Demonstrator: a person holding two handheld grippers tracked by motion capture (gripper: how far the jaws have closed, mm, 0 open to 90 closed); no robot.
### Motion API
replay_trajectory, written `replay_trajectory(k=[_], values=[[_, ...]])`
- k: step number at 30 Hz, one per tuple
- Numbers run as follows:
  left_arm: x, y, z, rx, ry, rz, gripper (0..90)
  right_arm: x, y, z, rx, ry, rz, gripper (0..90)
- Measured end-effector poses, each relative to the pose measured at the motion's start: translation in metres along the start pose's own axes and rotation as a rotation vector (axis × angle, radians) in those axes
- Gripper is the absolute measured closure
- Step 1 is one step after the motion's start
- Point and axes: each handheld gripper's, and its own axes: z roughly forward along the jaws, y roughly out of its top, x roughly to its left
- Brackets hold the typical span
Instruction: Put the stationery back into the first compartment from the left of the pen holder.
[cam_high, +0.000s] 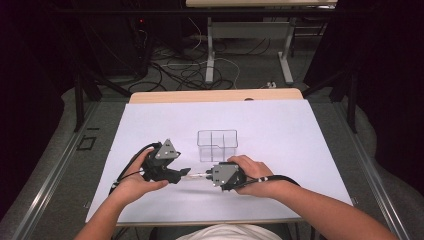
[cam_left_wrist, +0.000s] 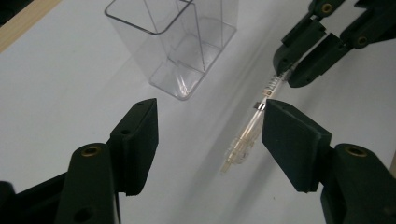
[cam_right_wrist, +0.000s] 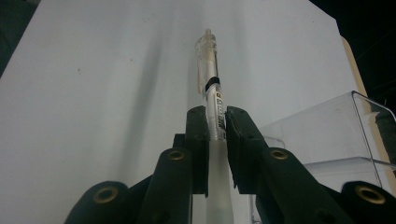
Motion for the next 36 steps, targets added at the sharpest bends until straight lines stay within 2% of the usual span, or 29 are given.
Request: replay_trajectory(k=[2, 5, 8, 11, 12, 13, 16, 18, 23, 28, 31, 36], values=[[-0.003, 0.003, 0.003, 0.019, -0.010, 0.029, 39.2, 0.000, 0.000, 0.000, 0.000, -0.002, -0.002, 79.8], [-0.009, 0.006, 0.005, 0.042, -0.026, 0.045, 40.6, 0.001, 0.001, -0.001, -0.004, -0.005, -0.005, 79.8], [-0.014, 0.008, 0.010, 0.051, -0.019, 0.052, 40.4, 0.001, 0.001, -0.001, -0.008, 0.011, 0.012, 79.8], [-0.017, 0.009, 0.013, 0.075, -0.032, 0.066, 39.6, 0.000, 0.000, -0.001, -0.008, 0.012, 0.025, 79.8], [-0.017, 0.009, 0.014, 0.083, -0.037, 0.076, 39.3, 0.000, -0.001, -0.001, -0.004, 0.007, 0.025, 79.8], [-0.019, 0.008, 0.016, 0.084, -0.019, 0.088, 39.2, 0.000, -0.001, -0.001, -0.003, 0.005, 0.024, 79.8], [-0.021, 0.007, 0.022, 0.128, -0.026, 0.126, 39.2, 0.000, -0.001, 0.000, -0.011, 0.003, 0.025, 79.8], [-0.025, 0.005, 0.027, 0.138, -0.025, 0.145, 39.2, 0.000, 0.000, 0.000, -0.014, 0.011, 0.032, 79.8], [-0.029, 0.004, 0.033, 0.153, -0.031, 0.148, 40.0, 0.000, 0.002, 0.002, -0.017, 0.010, 0.035, 79.8], [-0.030, 0.003, 0.038, 0.165, -0.028, 0.147, 47.5, 0.001, 0.004, 0.002, -0.020, 0.011, 0.033, 79.8], [-0.031, 0.005, 0.041, 0.191, -0.018, 0.191, 51.8, 0.002, 0.003, 0.003, -0.022, 0.015, 0.045, 79.8], [-0.036, 0.007, 0.045, 0.204, -0.012, 0.243, 59.5, 0.002, 0.004, 0.006, -0.024, 0.020, 0.037, 79.8]])
